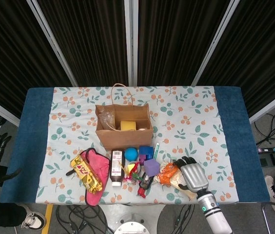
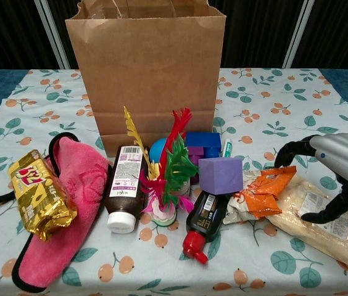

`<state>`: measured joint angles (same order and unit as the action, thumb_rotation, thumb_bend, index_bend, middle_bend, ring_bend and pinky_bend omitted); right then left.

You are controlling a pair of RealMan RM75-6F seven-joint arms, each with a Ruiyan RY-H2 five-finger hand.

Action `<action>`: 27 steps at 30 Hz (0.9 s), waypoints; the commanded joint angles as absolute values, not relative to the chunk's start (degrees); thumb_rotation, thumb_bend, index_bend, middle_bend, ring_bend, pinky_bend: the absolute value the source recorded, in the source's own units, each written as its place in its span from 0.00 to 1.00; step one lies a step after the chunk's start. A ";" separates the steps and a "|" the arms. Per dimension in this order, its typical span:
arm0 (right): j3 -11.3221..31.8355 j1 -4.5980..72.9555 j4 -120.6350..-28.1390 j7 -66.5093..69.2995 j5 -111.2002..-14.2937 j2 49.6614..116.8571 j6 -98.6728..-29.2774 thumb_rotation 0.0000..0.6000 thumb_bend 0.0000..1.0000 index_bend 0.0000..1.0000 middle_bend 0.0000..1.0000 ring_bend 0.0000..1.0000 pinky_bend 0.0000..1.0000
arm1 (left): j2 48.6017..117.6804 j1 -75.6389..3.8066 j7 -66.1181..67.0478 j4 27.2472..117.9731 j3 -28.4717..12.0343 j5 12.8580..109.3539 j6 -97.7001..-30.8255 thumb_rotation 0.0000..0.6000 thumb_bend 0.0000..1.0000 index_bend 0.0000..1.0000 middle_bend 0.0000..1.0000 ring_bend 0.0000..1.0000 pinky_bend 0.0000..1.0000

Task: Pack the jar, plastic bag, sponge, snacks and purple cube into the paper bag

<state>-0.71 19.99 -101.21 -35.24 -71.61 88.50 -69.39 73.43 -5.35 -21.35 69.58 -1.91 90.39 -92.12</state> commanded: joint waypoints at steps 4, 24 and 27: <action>0.37 20.74 -98.16 -32.84 -73.76 91.52 -69.32 1.00 0.00 0.31 0.29 0.17 0.22 | 73.19 -5.58 -22.58 69.04 -2.35 90.57 -92.55 1.00 0.10 0.10 0.16 0.06 0.20; 1.77 22.54 -90.01 -34.46 -71.52 98.52 -67.52 1.00 0.10 0.58 0.49 0.35 0.39 | 73.82 -5.27 -24.21 65.69 -2.41 90.09 -92.56 1.00 0.10 0.10 0.16 0.06 0.20; 1.75 22.14 -89.54 -33.14 -73.57 98.80 -69.30 1.00 0.18 0.63 0.52 0.39 0.43 | 73.72 -5.28 -24.16 65.91 -2.40 90.28 -92.75 1.00 0.10 0.10 0.16 0.06 0.20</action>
